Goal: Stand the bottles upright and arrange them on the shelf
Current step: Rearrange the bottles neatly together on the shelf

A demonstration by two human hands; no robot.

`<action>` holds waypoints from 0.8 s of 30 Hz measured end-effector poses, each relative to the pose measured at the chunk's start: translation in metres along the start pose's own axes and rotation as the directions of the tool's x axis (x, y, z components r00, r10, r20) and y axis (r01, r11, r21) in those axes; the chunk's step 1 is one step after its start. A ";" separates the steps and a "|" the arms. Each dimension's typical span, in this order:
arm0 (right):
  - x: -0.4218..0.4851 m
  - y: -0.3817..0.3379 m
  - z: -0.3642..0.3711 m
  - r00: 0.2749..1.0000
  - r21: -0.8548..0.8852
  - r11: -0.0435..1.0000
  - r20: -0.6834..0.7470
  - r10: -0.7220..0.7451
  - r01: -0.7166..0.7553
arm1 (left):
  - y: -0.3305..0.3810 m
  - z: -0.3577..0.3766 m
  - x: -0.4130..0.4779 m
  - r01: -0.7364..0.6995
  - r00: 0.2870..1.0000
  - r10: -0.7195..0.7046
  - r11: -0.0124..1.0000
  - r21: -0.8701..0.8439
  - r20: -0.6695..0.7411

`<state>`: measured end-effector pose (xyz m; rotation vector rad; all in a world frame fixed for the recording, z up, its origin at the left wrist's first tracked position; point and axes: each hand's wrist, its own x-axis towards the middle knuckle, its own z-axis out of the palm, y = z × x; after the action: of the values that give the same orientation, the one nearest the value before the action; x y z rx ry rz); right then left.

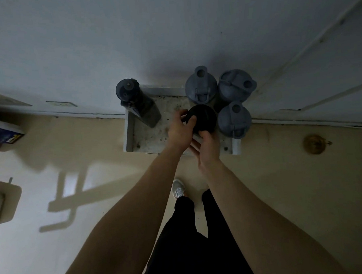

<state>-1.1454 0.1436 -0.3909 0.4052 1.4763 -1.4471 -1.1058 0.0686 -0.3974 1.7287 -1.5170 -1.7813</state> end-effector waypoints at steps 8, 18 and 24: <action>-0.004 -0.005 -0.004 0.999 -0.071 0.997 0.010 0.036 -0.035 | 0.004 0.001 -0.006 -0.011 1.000 0.011 0.999 0.032 -0.021; -0.018 -0.009 -0.004 0.994 -0.163 0.981 0.022 0.111 -0.105 | 0.004 -0.009 -0.013 0.010 1.000 -0.008 0.998 0.058 -0.026; -0.038 -0.001 0.021 0.992 -0.582 0.812 0.077 0.101 -0.038 | -0.017 -0.063 -0.029 0.103 0.987 -0.104 0.995 -0.018 -0.120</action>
<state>-1.1208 0.1393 -0.3555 -0.0010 1.7072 -0.8731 -1.0369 0.0665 -0.3785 1.9044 -1.3898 -1.6950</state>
